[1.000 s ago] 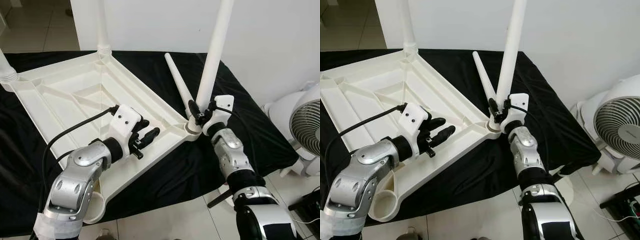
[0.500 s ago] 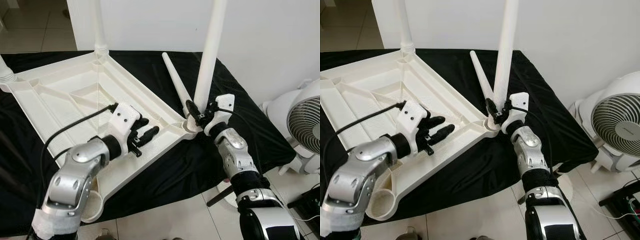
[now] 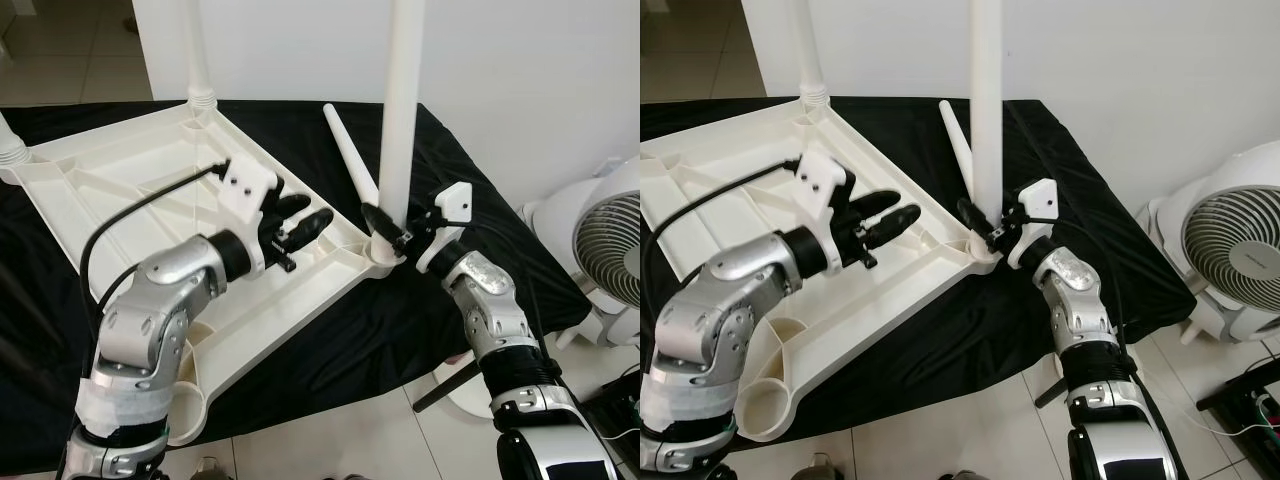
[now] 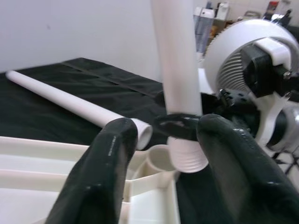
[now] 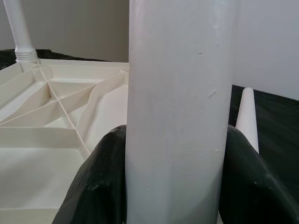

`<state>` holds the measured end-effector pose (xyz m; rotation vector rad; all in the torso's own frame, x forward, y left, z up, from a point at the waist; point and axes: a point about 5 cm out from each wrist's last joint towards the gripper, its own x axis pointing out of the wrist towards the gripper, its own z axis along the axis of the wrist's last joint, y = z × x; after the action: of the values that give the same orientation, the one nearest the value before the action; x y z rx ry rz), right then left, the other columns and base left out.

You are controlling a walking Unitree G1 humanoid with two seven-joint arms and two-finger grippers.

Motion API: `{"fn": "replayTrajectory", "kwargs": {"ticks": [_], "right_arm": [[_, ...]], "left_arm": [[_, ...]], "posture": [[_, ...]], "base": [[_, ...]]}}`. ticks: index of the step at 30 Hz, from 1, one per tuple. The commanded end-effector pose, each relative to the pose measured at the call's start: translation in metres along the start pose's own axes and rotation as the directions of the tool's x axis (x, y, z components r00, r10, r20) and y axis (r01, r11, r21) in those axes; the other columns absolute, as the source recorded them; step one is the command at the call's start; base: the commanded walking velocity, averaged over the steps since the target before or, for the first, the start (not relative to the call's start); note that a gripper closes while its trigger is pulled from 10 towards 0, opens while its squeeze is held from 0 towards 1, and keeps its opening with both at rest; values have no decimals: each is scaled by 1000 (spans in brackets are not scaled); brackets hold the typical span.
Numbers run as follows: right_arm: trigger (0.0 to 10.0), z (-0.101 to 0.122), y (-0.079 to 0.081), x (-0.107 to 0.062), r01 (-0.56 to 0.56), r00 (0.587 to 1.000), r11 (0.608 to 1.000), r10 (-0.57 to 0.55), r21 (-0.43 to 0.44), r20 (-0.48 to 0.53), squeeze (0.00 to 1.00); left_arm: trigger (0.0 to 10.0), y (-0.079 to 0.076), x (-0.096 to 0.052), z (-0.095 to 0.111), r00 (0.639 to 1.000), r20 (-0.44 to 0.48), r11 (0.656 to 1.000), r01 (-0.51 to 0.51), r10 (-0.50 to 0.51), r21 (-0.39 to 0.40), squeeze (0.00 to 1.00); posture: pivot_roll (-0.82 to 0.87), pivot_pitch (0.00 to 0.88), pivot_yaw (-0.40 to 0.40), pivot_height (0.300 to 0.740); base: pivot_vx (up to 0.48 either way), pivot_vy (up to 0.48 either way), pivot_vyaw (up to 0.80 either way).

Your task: Building children table

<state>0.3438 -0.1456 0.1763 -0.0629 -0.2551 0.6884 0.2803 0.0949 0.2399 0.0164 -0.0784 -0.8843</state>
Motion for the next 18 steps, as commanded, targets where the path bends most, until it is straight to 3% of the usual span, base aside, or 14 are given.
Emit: {"fn": "replayTrajectory", "kwargs": {"ticks": [1,11,12,18], "right_arm": [[10000,0,5,-2,-31,1000,1000,31,-1,-1,0],[10000,-8,28,-3,-176,984,984,176,22,-21,0],[10000,-8,31,-3,-197,980,980,197,20,-24,0],[10000,-9,37,-2,-240,970,971,241,16,-29,0]], "left_arm": [[10000,-4,7,5,996,17,995,85,-84,-45,1000],[10000,0,26,23,985,80,977,160,-150,-139,1000],[10000,1,29,26,984,85,973,170,-158,-153,0],[10000,9,38,32,988,68,972,151,-141,-181,0]], "posture": [[106,47,-99,740],[100,26,-87,740],[101,18,-83,740],[102,0,-79,740]], "base": [[0,0,0],[0,0,0],[0,0,0],[0,0,0]]}}
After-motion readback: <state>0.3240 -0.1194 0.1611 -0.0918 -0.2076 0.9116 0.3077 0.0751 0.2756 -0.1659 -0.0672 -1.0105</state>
